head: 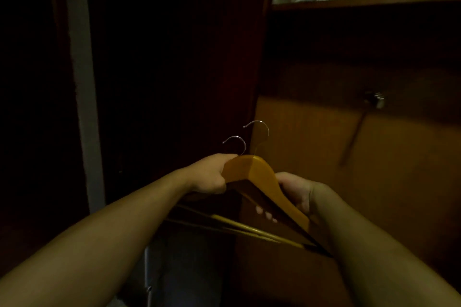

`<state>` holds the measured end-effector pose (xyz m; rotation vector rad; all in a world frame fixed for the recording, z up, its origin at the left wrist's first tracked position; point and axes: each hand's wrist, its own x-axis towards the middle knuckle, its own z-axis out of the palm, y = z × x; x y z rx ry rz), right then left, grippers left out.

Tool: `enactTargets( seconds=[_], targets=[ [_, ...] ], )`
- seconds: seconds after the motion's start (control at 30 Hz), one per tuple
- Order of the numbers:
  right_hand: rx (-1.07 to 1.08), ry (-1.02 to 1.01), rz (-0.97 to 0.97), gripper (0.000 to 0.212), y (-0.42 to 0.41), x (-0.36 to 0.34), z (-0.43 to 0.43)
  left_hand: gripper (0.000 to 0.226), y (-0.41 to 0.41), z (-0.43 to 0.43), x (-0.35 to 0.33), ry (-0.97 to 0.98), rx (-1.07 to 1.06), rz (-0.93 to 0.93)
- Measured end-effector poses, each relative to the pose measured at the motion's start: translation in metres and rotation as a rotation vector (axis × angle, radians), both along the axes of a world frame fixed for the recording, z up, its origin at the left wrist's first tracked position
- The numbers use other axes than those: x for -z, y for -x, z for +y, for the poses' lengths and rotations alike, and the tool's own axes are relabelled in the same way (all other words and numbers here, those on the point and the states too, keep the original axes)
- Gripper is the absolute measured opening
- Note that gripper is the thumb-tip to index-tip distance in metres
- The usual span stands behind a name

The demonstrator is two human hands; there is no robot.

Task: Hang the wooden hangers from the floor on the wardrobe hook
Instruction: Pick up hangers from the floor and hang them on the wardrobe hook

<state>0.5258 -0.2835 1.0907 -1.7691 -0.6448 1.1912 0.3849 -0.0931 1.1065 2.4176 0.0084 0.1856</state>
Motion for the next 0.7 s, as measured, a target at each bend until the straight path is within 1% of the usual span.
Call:
enactTargets(
  seconds=[0.07,0.17,0.23,0.43,0.53,0.6,0.7],
  targets=[
    [0.094,0.015,-0.028,0.049,0.001,-0.008,-0.024,0.051,-0.018,-0.014,-0.005,-0.019,0.058,-0.015],
    [0.221,0.043,-0.169,0.032,-0.002,-0.019,-0.063,0.068,-0.047,-0.041,-0.013,-0.066,0.154,-0.078],
    [0.305,0.057,-0.239,0.027,-0.006,-0.027,-0.088,0.077,-0.064,-0.061,-0.017,-0.085,0.194,-0.141],
    [0.461,0.062,-0.435,0.028,-0.024,-0.047,-0.155,0.089,-0.109,-0.114,-0.022,-0.084,0.29,-0.243],
    [0.565,0.117,-0.598,0.029,-0.036,-0.056,-0.178,0.086,-0.131,-0.136,-0.027,-0.055,0.308,-0.309],
    [0.656,0.144,-0.698,0.038,-0.05,-0.06,-0.192,0.078,-0.148,-0.148,-0.032,-0.058,0.293,-0.351],
    [0.753,0.144,-0.818,0.053,-0.083,-0.065,-0.213,0.062,-0.179,-0.165,-0.039,-0.116,0.281,-0.374]
  ],
)
